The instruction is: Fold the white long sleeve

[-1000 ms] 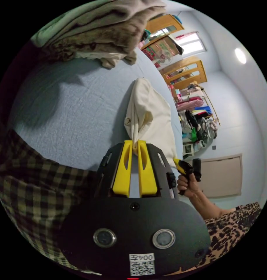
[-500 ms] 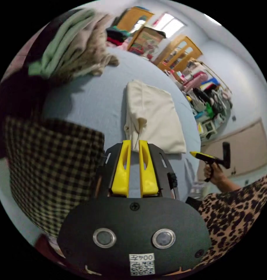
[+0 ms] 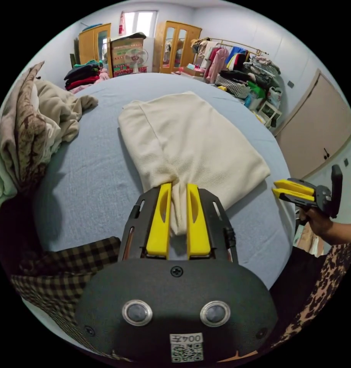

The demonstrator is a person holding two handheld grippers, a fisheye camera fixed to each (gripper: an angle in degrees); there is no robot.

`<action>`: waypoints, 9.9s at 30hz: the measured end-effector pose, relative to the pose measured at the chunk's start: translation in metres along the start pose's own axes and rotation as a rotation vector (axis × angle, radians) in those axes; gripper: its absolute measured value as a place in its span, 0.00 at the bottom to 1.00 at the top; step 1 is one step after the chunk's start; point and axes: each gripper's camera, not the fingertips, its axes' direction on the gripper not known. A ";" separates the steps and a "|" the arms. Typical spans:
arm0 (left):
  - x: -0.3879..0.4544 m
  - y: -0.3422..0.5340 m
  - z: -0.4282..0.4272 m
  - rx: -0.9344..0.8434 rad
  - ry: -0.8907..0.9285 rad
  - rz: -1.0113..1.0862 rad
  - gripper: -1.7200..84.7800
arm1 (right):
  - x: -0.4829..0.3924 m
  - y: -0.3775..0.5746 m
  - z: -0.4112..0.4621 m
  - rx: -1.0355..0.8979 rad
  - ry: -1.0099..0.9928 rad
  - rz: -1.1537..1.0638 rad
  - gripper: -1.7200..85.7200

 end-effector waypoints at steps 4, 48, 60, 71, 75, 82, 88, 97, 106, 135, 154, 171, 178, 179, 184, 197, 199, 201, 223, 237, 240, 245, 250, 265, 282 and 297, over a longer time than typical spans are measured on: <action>0.034 -0.006 -0.020 0.007 0.010 0.045 0.09 | -0.009 0.011 -0.002 0.017 -0.039 0.022 0.11; 0.107 -0.047 -0.004 -0.127 0.069 0.345 0.04 | -0.068 -0.011 -0.006 0.087 0.073 -0.034 0.11; 0.025 -0.046 -0.016 0.043 0.017 0.161 0.11 | -0.033 -0.040 -0.011 0.020 0.028 -0.066 0.07; -0.050 -0.048 0.040 0.006 0.048 0.007 0.10 | 0.062 -0.059 -0.014 -0.031 -0.144 0.075 0.04; -0.059 -0.043 0.042 0.030 0.049 0.004 0.10 | 0.102 -0.061 -0.016 -0.077 -0.263 0.139 0.03; -0.068 -0.038 0.045 0.056 0.029 -0.012 0.09 | 0.216 -0.042 -0.024 0.001 -0.677 0.511 0.10; -0.074 -0.037 0.047 0.057 0.037 -0.015 0.09 | 0.246 -0.060 0.013 -0.043 -0.916 0.619 0.16; -0.077 -0.037 0.052 0.058 0.040 -0.014 0.09 | 0.245 -0.092 0.012 -0.136 -0.691 0.466 0.08; -0.073 -0.037 0.056 0.058 0.038 -0.015 0.09 | 0.302 -0.105 0.020 -0.153 -0.895 0.489 0.16; -0.039 -0.037 0.064 0.063 0.027 -0.009 0.10 | 0.102 -0.172 -0.012 0.079 -0.207 -0.057 0.12; -0.023 -0.036 0.026 0.140 0.088 -0.066 0.12 | 0.035 -0.171 0.035 0.089 -0.198 -0.153 0.14; -0.049 -0.049 0.031 0.081 -0.033 -0.118 0.12 | 0.115 -0.192 0.022 0.105 -0.332 0.081 0.17; -0.035 -0.025 0.029 0.113 -0.014 -0.121 0.14 | 0.221 -0.215 0.064 -0.035 -0.808 0.351 0.16; -0.037 -0.024 0.035 0.088 -0.018 -0.126 0.14 | 0.226 -0.218 0.067 -0.041 -0.842 0.363 0.15; -0.051 -0.008 0.045 0.085 -0.062 -0.105 0.11 | 0.254 -0.249 0.089 -0.114 -0.912 0.399 0.15; -0.113 0.018 0.037 0.088 -0.038 -0.166 0.05 | 0.287 -0.266 0.086 -0.120 -0.841 0.383 0.09; -0.131 0.023 0.035 0.091 -0.009 -0.171 0.05 | 0.298 -0.257 0.071 -0.100 -0.879 0.387 0.10; -0.150 0.027 0.034 0.091 0.052 -0.186 0.06 | 0.306 -0.244 0.060 -0.085 -0.928 0.398 0.12; -0.274 0.181 0.025 0.038 0.991 -0.841 0.27 | 0.296 -0.158 0.022 -0.174 -1.030 0.493 0.14; -0.259 0.184 0.091 0.261 1.133 -1.052 0.28 | 0.266 -0.142 -0.072 -0.157 -1.162 0.679 0.08; -0.249 0.172 0.090 0.346 1.094 -1.042 0.24 | 0.253 -0.129 -0.095 -0.153 -1.191 0.674 0.08; -0.243 0.155 0.081 0.269 1.041 -0.999 0.11 | 0.245 -0.104 -0.127 -0.174 -1.146 0.561 0.09; -0.223 0.137 0.059 0.217 1.085 -0.970 0.10 | 0.265 -0.049 -0.123 -0.129 -1.323 0.743 0.22; -0.087 0.125 0.051 0.057 1.111 -0.801 0.09 | 0.219 0.035 -0.211 0.086 -1.349 0.897 0.06; 0.337 -0.013 0.089 -0.344 1.364 -0.127 0.09 | 0.239 0.440 -0.591 0.756 -1.076 1.110 0.04; 1.022 0.103 0.241 -1.100 1.486 0.294 0.09 | 0.153 1.054 -0.888 1.239 -0.482 1.689 0.03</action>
